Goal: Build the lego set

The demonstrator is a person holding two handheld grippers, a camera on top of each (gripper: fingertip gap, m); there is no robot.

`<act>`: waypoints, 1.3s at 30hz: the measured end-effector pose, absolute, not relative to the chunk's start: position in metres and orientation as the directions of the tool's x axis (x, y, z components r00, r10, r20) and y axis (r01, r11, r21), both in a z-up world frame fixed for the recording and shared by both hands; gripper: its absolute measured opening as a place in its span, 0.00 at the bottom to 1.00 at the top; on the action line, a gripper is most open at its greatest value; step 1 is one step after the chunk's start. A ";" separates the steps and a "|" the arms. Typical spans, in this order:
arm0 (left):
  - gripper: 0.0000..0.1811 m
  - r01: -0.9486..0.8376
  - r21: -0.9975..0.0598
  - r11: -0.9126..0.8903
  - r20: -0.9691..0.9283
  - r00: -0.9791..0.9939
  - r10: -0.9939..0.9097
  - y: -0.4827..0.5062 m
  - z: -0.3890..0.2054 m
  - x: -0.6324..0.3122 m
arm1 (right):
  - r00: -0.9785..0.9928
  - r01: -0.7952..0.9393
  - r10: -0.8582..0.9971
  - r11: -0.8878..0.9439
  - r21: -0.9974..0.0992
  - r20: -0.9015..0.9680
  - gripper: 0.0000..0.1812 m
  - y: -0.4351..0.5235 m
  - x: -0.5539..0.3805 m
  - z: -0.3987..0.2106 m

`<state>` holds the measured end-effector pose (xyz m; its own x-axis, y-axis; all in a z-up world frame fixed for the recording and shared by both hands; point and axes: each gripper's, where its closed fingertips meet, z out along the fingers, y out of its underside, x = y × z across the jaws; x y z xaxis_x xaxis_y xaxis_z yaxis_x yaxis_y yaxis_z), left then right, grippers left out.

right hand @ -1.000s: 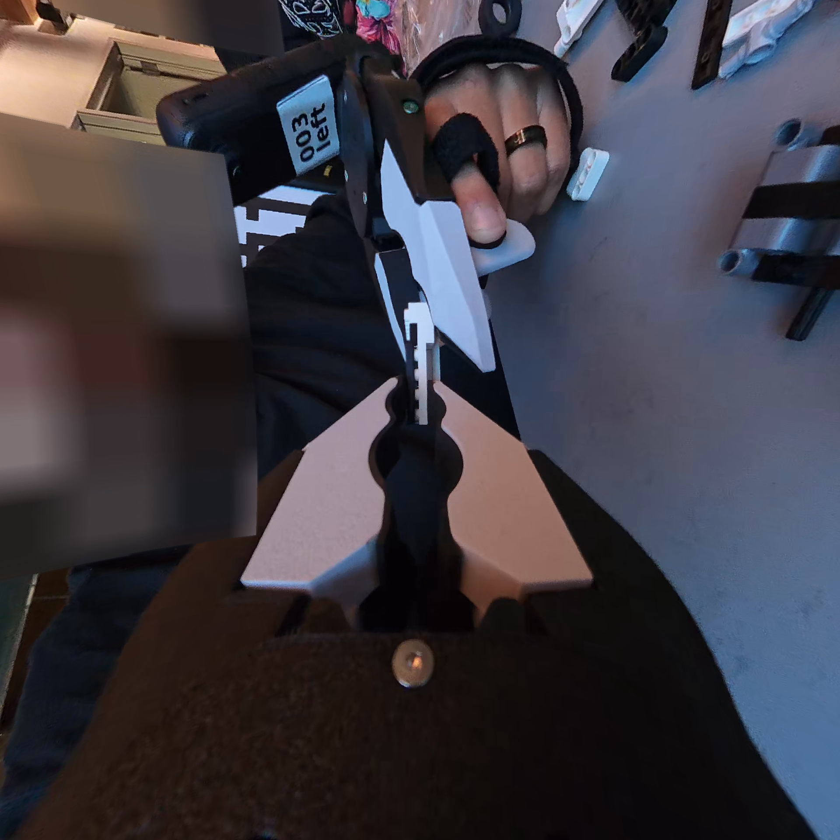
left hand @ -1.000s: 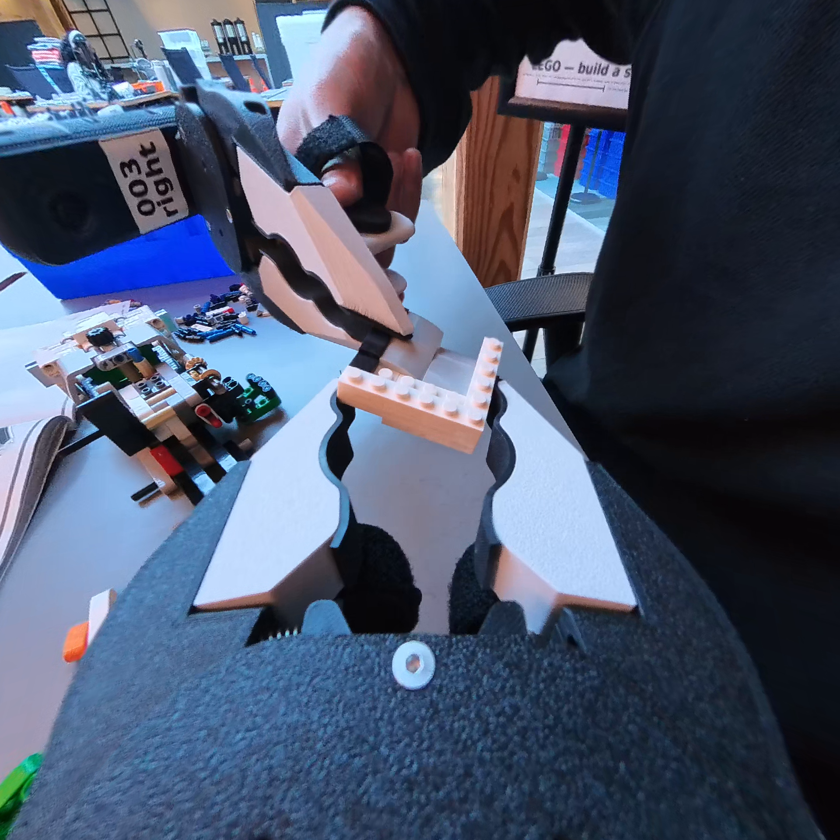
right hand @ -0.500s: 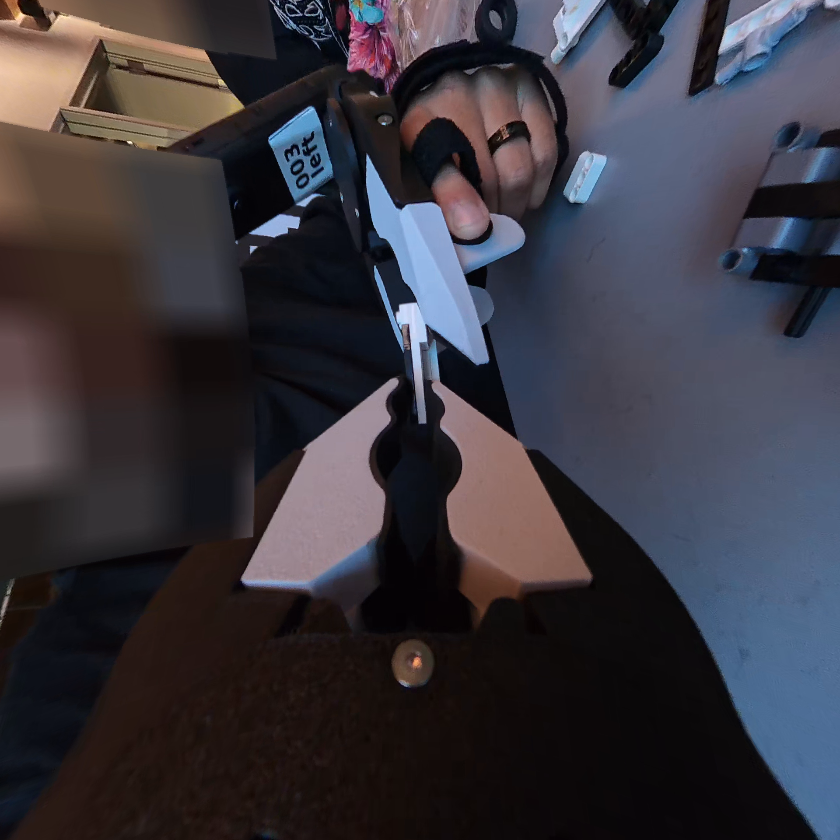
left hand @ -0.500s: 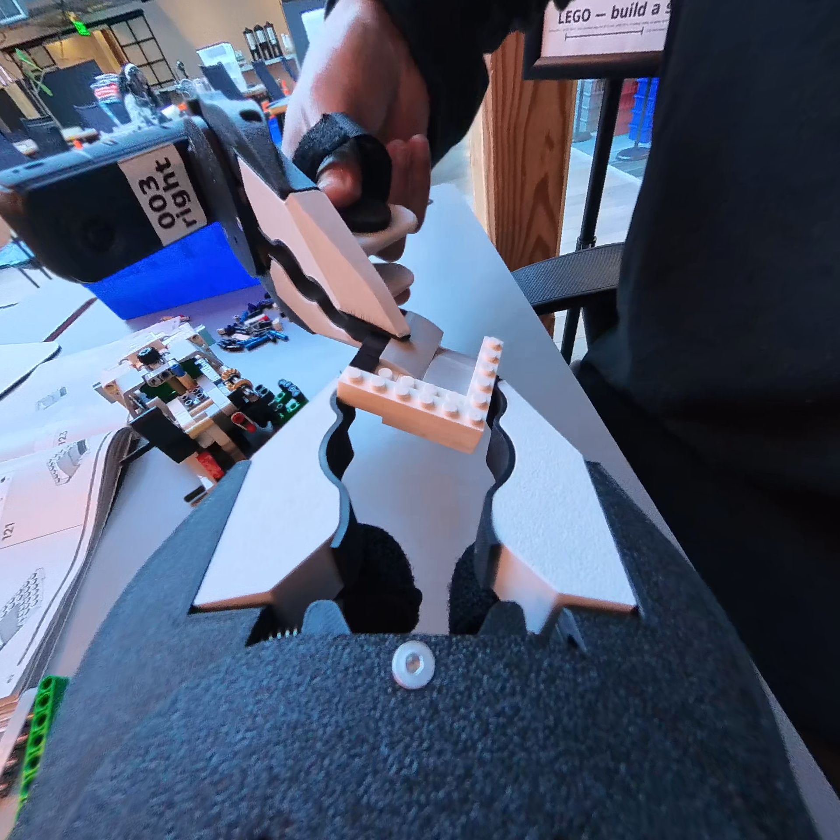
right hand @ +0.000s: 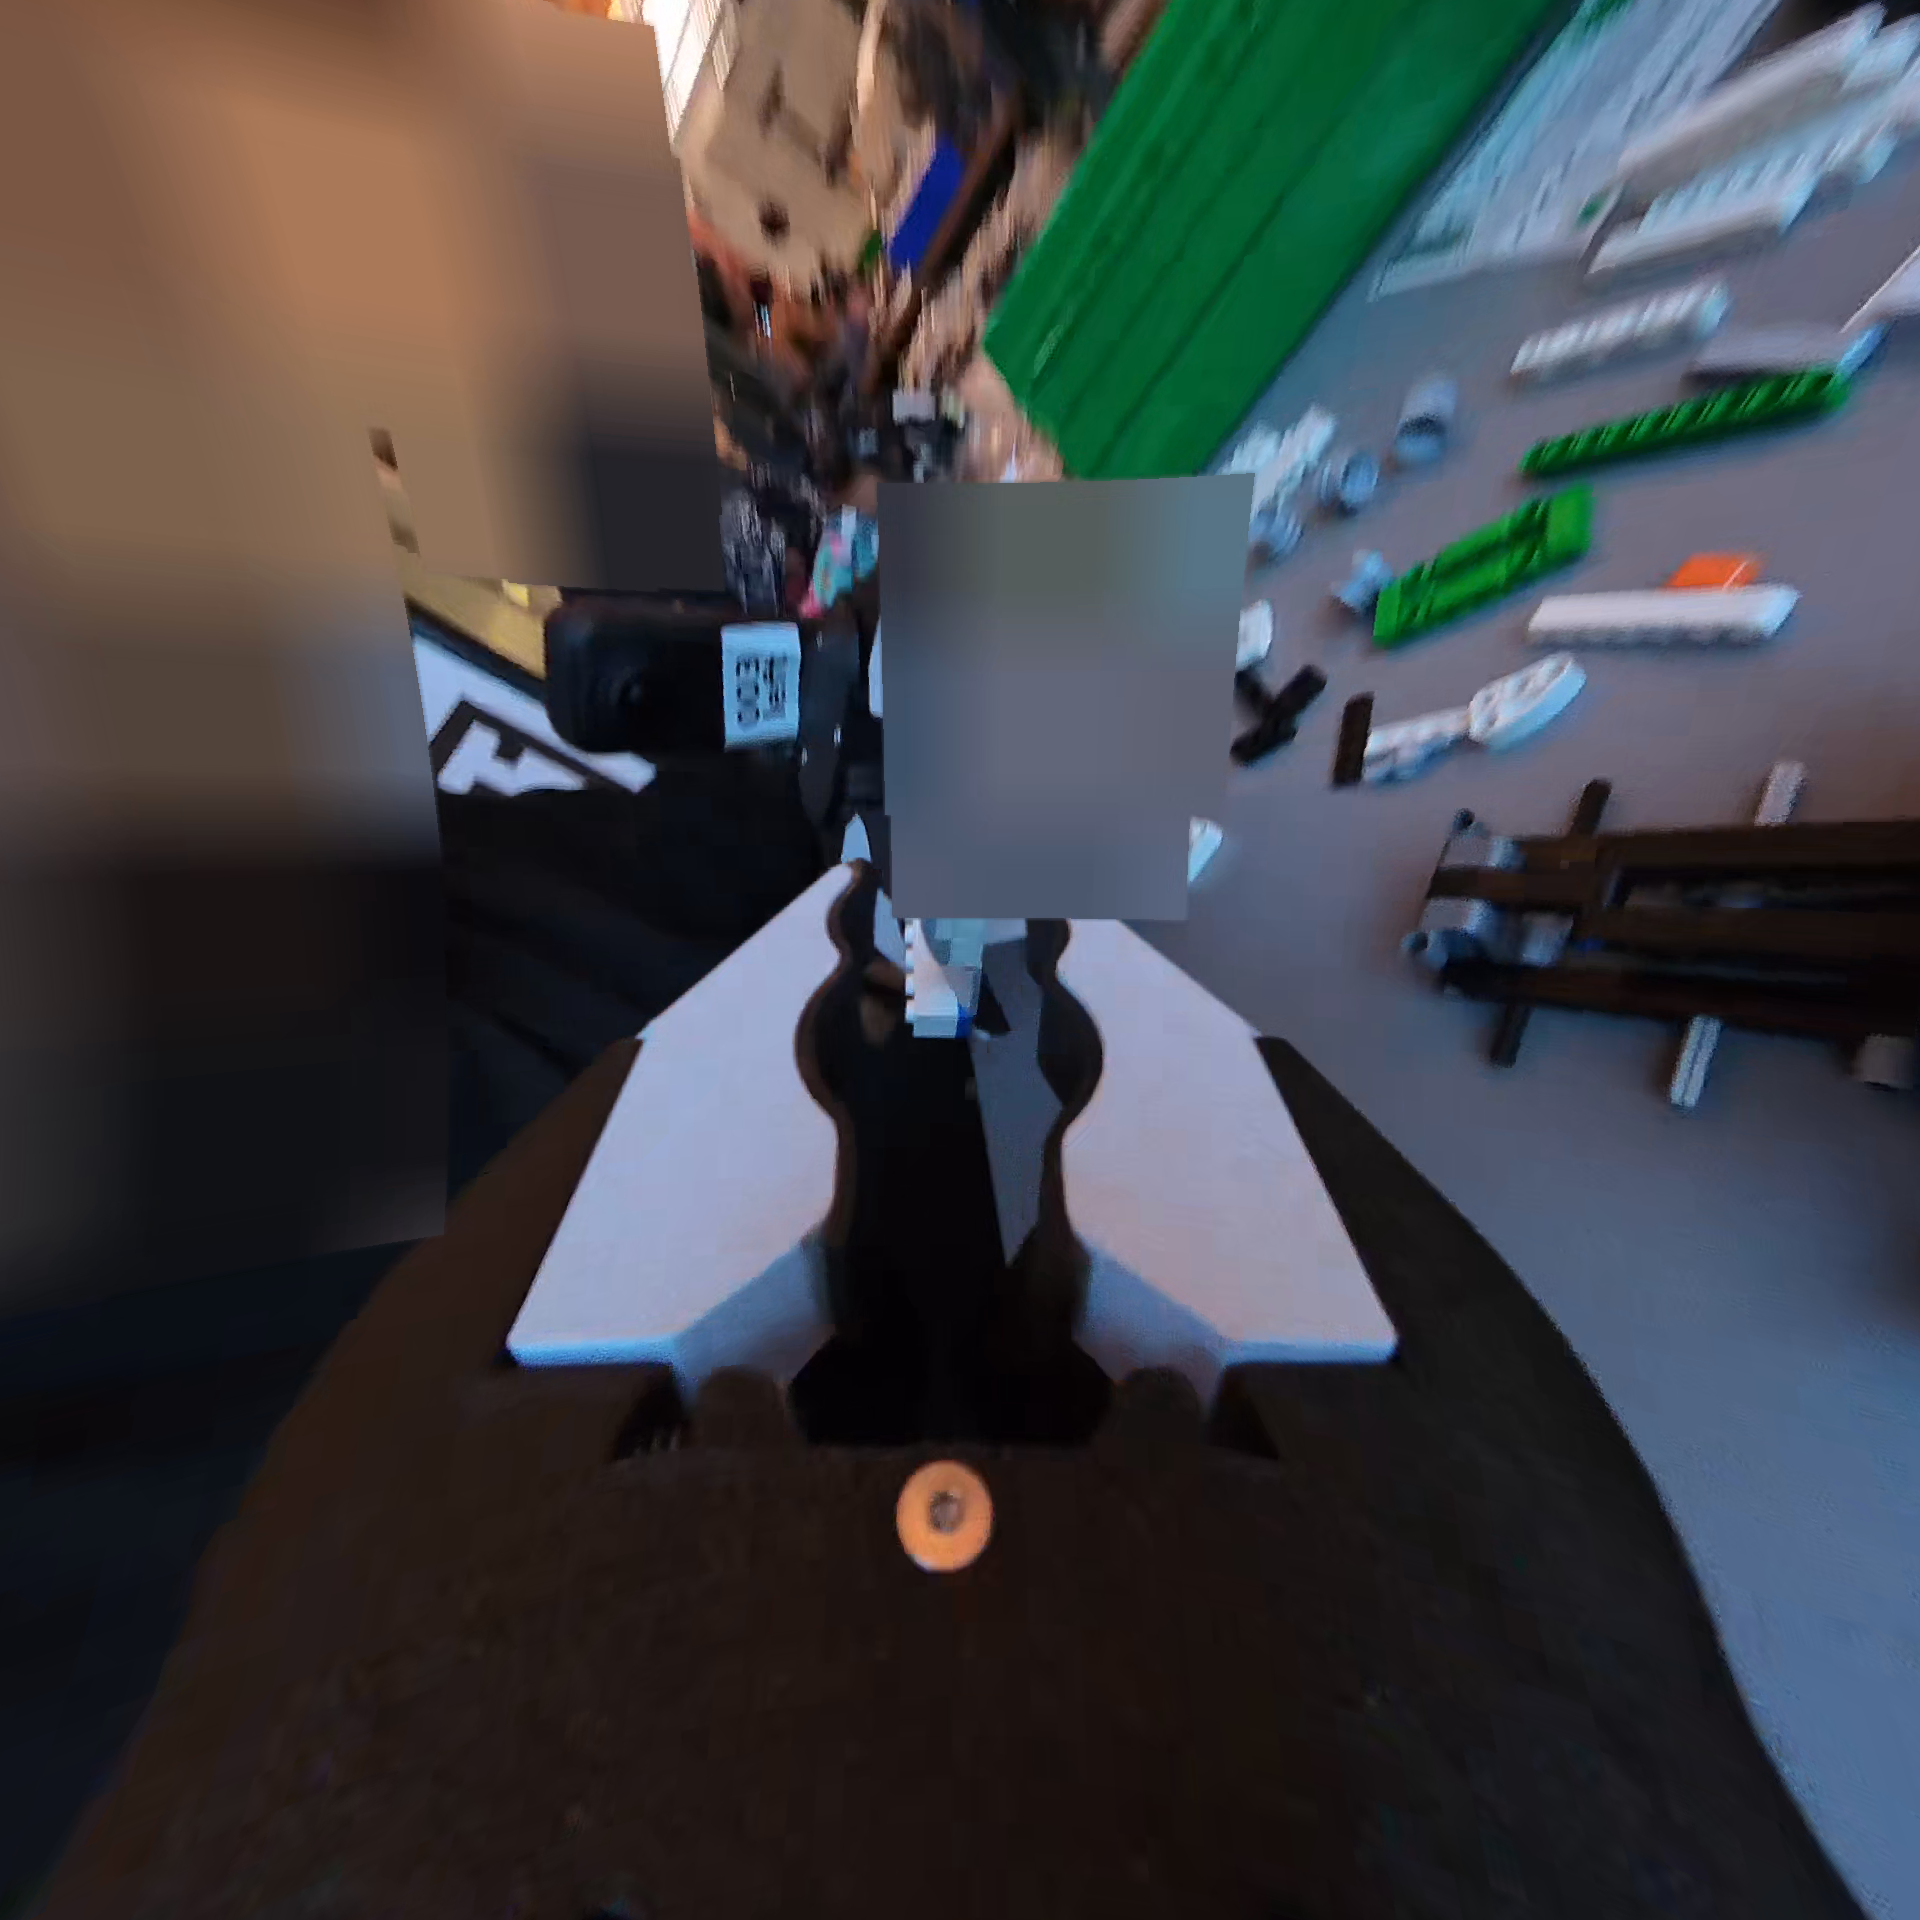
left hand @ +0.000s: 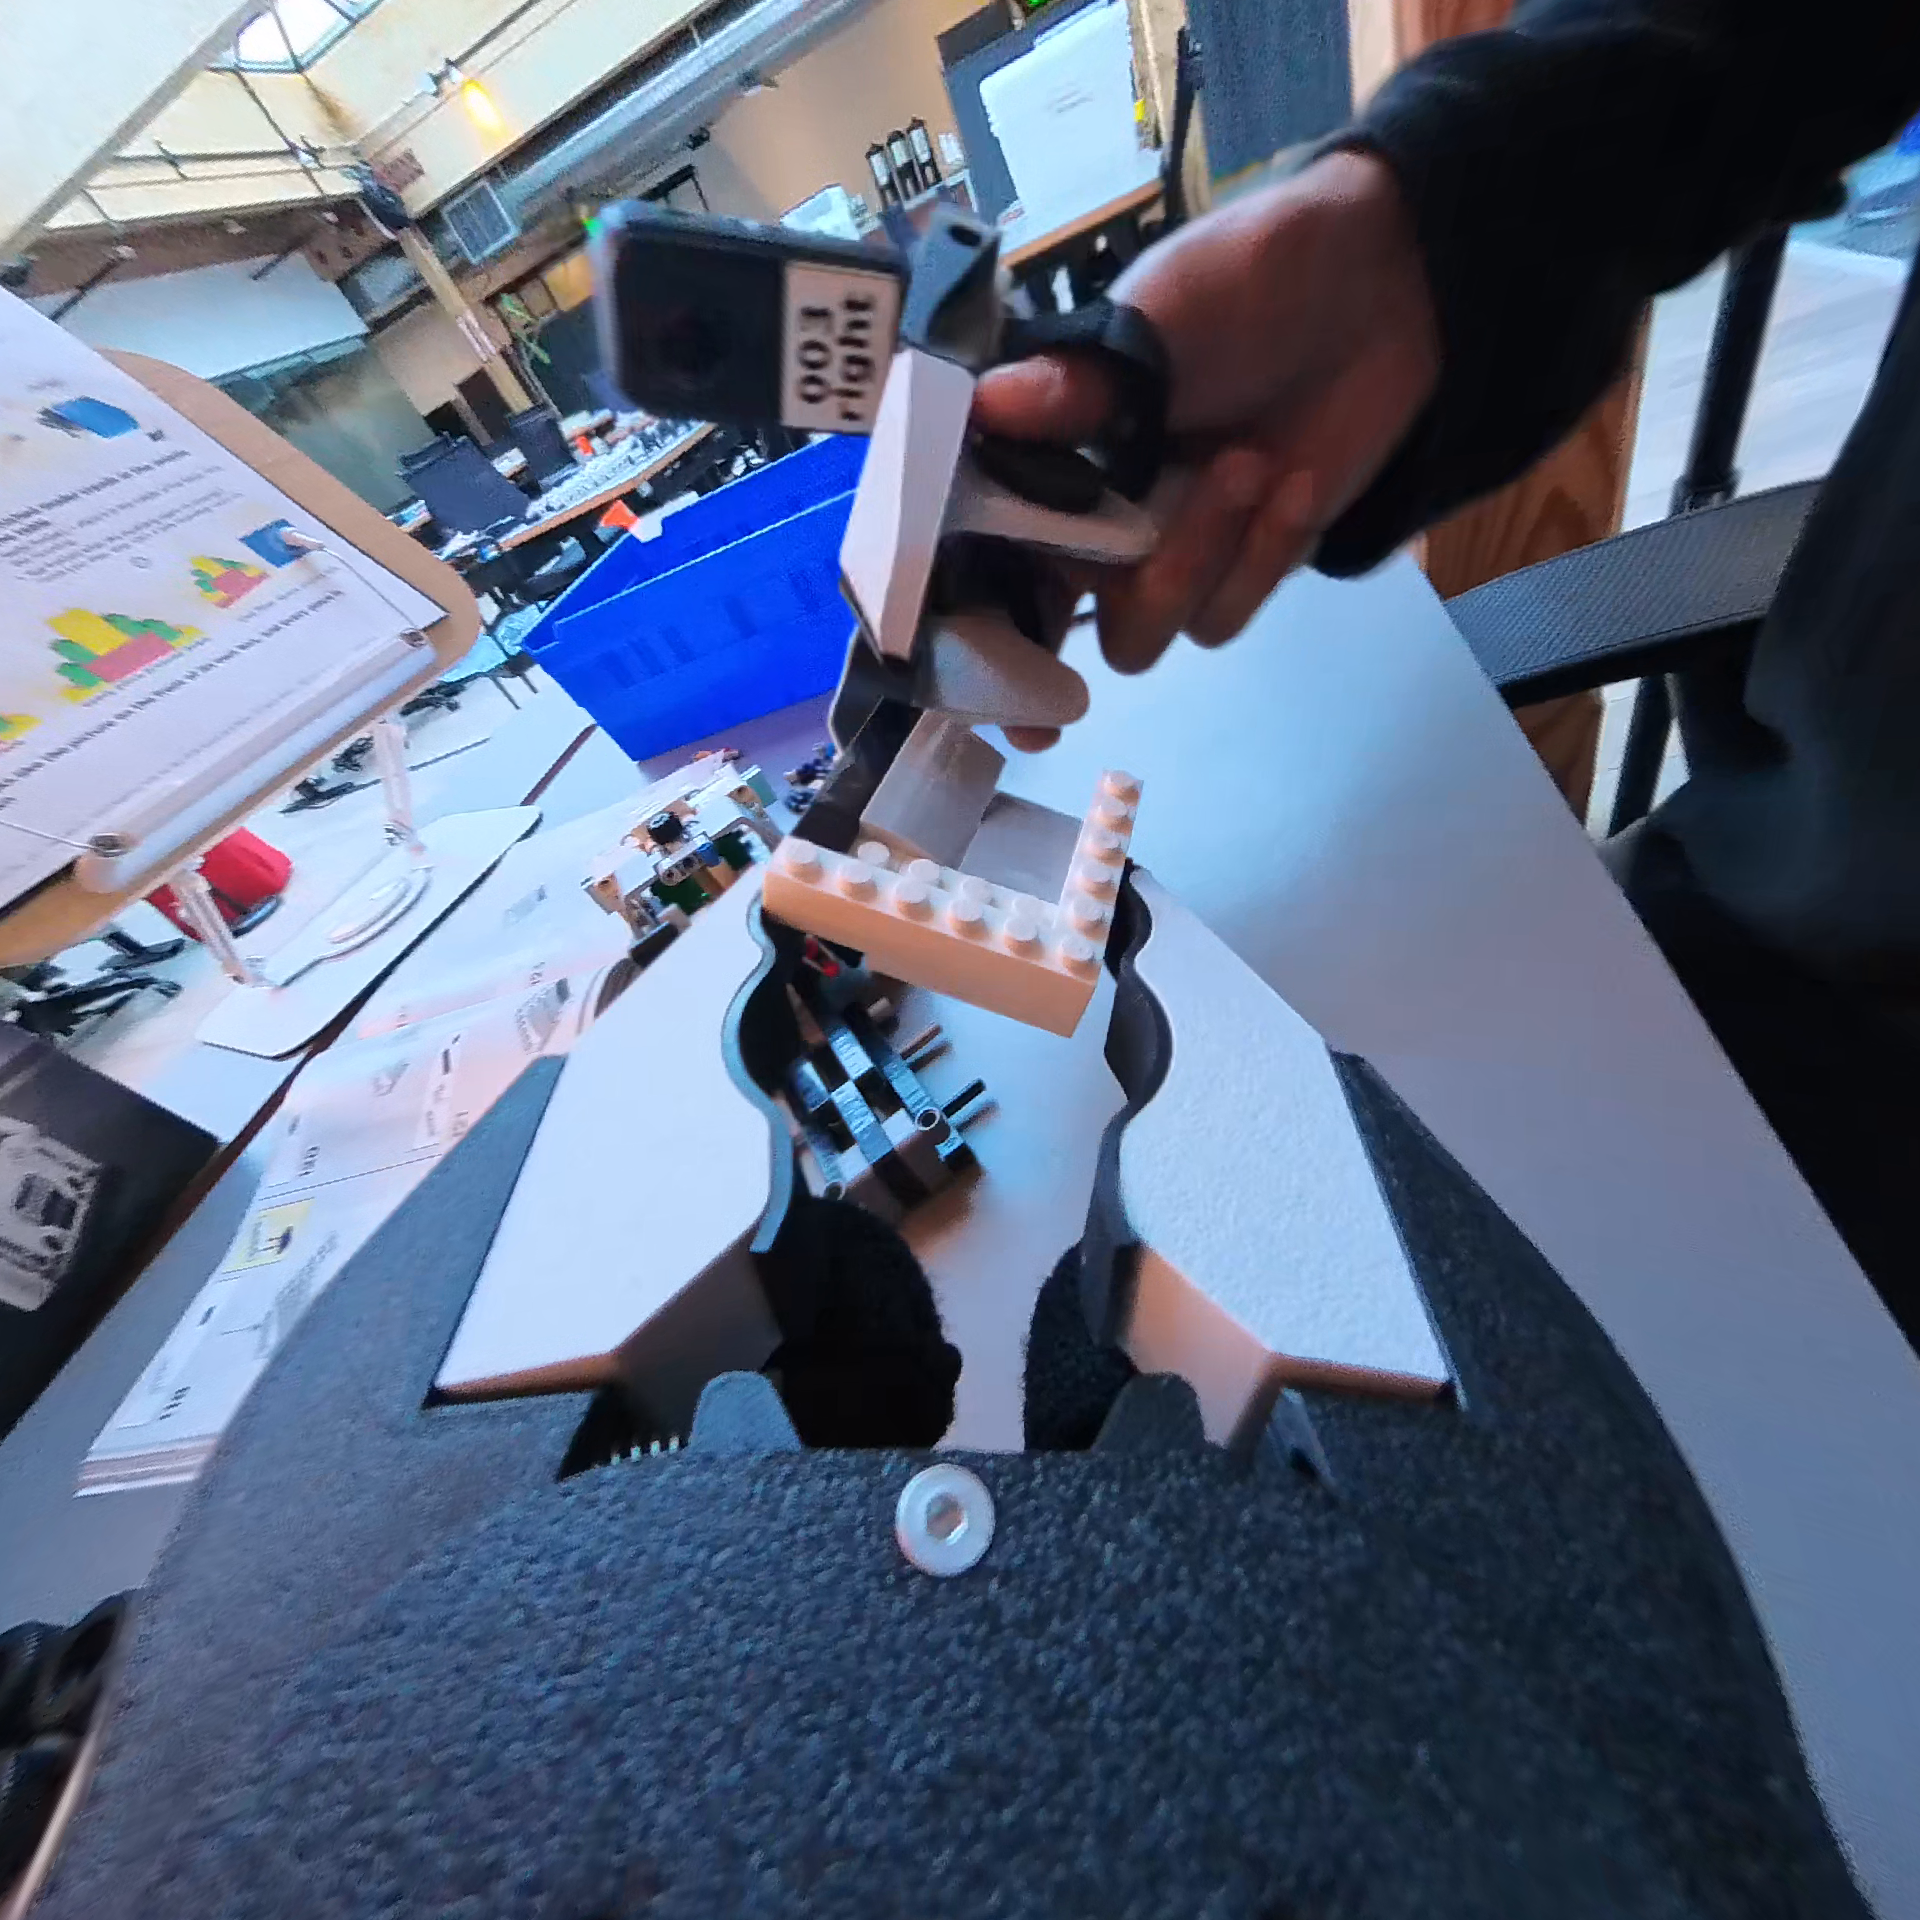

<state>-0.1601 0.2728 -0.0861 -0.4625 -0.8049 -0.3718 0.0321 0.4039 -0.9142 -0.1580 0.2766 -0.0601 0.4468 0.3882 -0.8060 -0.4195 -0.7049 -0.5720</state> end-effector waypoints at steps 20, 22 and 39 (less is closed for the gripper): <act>0.31 0.015 -0.833 0.553 -0.515 -0.385 -0.766 0.278 -0.100 -0.153 | 0.300 -0.743 0.492 -0.417 -0.524 -0.817 0.07 0.293 -0.169 -0.071; 0.31 0.000 -0.841 0.540 -0.496 -0.395 -0.773 0.279 -0.102 -0.153 | 0.347 -0.718 0.490 -0.409 -0.563 -0.799 0.07 0.293 -0.169 -0.073; 0.31 -0.025 -0.825 0.564 -0.511 -0.392 -0.765 0.279 -0.108 -0.151 | 0.341 -0.736 0.481 -0.398 -0.547 -0.808 0.07 0.293 -0.167 -0.076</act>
